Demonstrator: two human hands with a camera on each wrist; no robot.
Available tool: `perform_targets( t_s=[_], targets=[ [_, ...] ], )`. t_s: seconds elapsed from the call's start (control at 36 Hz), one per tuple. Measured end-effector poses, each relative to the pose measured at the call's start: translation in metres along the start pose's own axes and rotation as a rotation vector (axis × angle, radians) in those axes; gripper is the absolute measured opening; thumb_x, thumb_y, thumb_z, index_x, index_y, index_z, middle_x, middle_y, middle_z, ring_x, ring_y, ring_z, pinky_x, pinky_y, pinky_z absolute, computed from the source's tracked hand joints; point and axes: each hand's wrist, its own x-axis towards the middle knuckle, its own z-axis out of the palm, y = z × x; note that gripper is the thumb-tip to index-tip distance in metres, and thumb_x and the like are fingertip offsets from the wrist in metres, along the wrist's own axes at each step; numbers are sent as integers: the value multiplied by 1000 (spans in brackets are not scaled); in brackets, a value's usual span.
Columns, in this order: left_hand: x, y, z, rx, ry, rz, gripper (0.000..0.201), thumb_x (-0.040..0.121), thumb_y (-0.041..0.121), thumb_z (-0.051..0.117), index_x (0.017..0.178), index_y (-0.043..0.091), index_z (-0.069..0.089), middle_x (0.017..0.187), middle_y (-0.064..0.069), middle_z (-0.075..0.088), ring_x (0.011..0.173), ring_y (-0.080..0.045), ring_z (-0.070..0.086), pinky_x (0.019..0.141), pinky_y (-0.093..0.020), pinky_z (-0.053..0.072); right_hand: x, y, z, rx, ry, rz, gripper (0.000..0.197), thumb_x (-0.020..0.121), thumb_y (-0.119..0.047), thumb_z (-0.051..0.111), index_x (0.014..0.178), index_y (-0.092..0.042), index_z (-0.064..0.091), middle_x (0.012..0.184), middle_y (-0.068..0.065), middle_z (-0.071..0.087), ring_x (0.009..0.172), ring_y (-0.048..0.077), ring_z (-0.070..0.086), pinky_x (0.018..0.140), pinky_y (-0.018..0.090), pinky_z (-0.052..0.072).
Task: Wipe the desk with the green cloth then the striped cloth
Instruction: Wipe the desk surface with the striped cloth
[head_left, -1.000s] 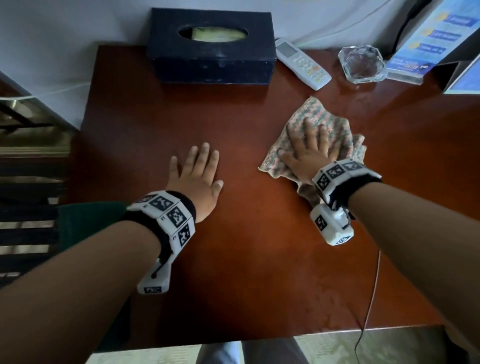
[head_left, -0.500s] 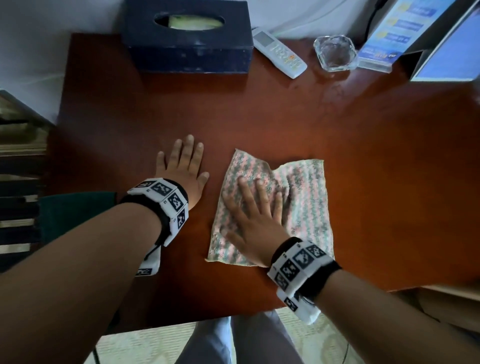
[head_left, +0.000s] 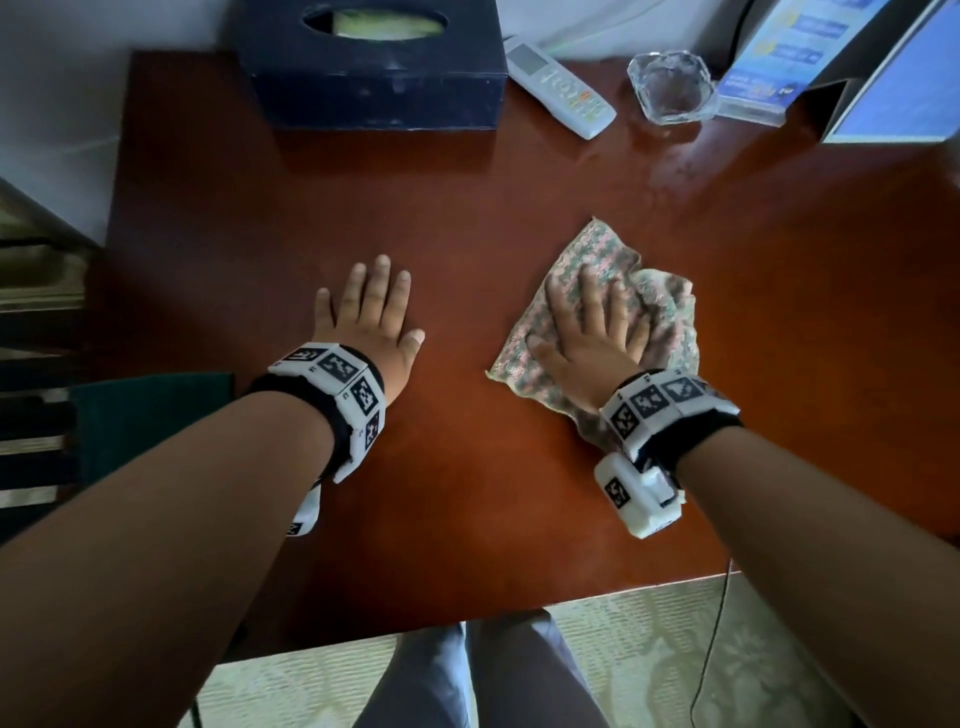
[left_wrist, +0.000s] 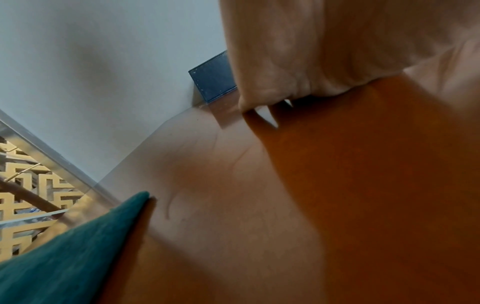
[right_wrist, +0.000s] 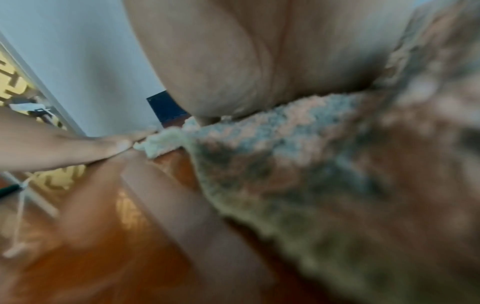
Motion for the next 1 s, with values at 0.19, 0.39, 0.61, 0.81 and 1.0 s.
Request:
perform_targets(
  t_s=[0.19, 0.39, 0.61, 0.81, 1.0],
  targets=[
    [3, -1, 4, -6, 35, -1, 61, 99, 44, 7, 146, 21, -24, 152, -1, -32, 142, -22, -23, 117, -49, -4, -57, -50, 44, -63, -68, -175, 71, 94, -59, 28, 145, -43, -18, 145, -10, -43, 129, 24, -46, 105, 61, -23],
    [4, -2, 12, -13, 126, 29, 62, 100, 45, 13, 149, 20, -16, 155, -1, -24, 144, -22, -17, 116, -50, -2, -106, -66, 73, -143, -106, -332, 67, 94, -62, 25, 146, -45, -13, 148, -12, -40, 131, 19, -45, 103, 54, -29],
    [3, 1, 5, 11, 64, 5, 60, 100, 45, 7, 147, 21, -21, 153, -1, -30, 143, -22, -22, 117, -49, -3, -85, 0, 57, -120, -7, -95, 67, 88, -67, 21, 139, -56, -21, 148, -20, -37, 140, 21, -32, 112, 55, -14],
    [3, 1, 1, 13, 12, -10, 60, 99, 45, 4, 144, 22, -27, 150, 0, -35, 141, -21, -26, 116, -49, -7, -77, 22, 40, -29, 23, 22, 68, 84, -72, 12, 142, -51, -19, 150, -16, -36, 137, 17, -37, 111, 53, -20],
    [6, -1, 8, 12, 81, 3, 60, 99, 46, 7, 148, 22, -19, 154, 0, -28, 143, -22, -21, 115, -50, -4, -98, -26, 59, -31, -49, 1, 68, 93, -64, 16, 142, -44, -26, 145, -6, -46, 130, 26, -47, 107, 59, -24]
  ],
)
